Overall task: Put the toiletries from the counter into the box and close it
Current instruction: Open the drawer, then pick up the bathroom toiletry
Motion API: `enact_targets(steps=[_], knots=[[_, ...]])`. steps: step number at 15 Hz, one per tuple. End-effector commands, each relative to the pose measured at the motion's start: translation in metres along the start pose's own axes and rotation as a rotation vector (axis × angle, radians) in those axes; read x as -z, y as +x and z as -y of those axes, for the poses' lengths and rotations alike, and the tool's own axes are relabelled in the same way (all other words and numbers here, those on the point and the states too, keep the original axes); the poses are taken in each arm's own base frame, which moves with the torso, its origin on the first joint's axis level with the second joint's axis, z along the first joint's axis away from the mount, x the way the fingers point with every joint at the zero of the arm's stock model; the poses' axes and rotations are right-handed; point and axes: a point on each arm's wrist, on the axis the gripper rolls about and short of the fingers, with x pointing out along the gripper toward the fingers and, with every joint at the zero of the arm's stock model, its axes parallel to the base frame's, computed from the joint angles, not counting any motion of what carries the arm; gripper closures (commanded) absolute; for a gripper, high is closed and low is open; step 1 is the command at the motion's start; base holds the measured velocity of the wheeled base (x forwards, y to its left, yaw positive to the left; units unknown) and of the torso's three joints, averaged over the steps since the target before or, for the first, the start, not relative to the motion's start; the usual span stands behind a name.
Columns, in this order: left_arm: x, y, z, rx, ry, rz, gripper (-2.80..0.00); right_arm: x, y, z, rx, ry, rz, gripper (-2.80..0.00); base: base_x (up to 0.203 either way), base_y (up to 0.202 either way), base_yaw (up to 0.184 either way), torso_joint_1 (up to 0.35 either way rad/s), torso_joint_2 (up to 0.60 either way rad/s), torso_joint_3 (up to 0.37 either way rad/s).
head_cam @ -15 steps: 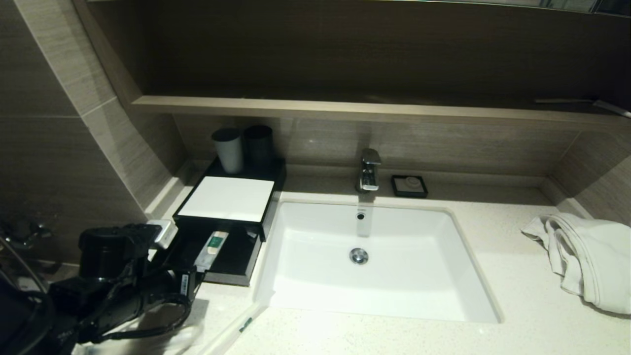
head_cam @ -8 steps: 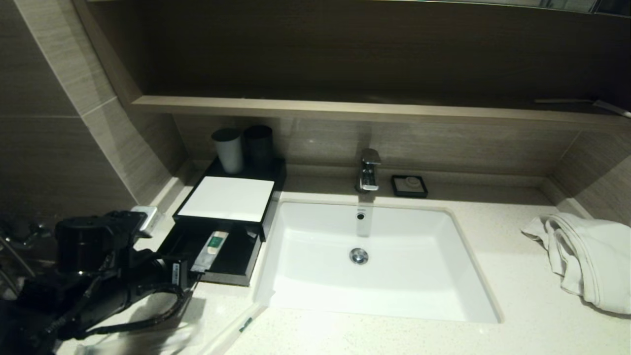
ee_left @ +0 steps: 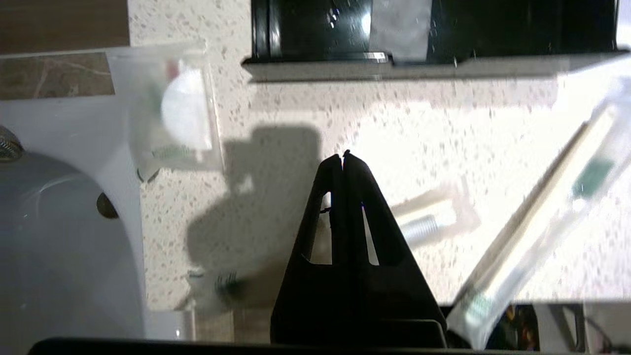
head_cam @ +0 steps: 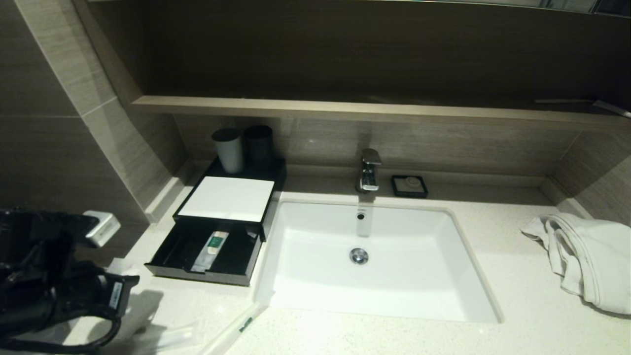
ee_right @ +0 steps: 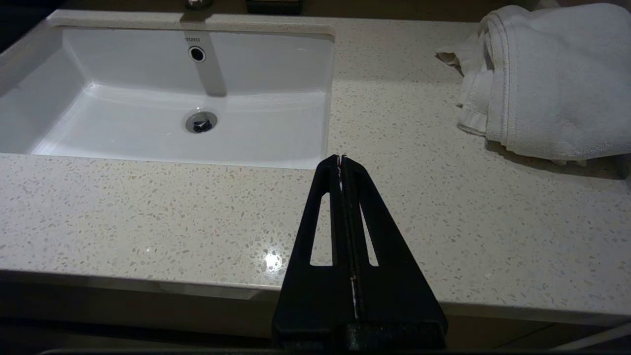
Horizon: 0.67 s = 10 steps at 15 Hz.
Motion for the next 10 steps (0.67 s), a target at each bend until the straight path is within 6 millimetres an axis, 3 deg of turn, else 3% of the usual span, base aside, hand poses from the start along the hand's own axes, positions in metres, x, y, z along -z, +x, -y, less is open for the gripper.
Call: enact_targets(steps=[1,6,10], knots=[[0.004,-0.015,-0.002,0.003,0.031,0.019,0.0,0.0,0.0,0.0,-0.002,0.0,0.0,0.0,0.0,0.0,0.0,0.0,0.0,0.0],[0.023,-0.031,0.006,0.119,0.2,-0.078,0.0,0.0,0.0,0.0,0.0,0.0,0.0,0.0,0.0,0.0,0.0,0.0,0.0,0.0],[0.025,-0.037,0.008,0.167,0.294,-0.059,0.0,0.0,0.0,0.0,0.0,0.0,0.0,0.0,0.0,0.0,0.0,0.0,0.0,0.0]])
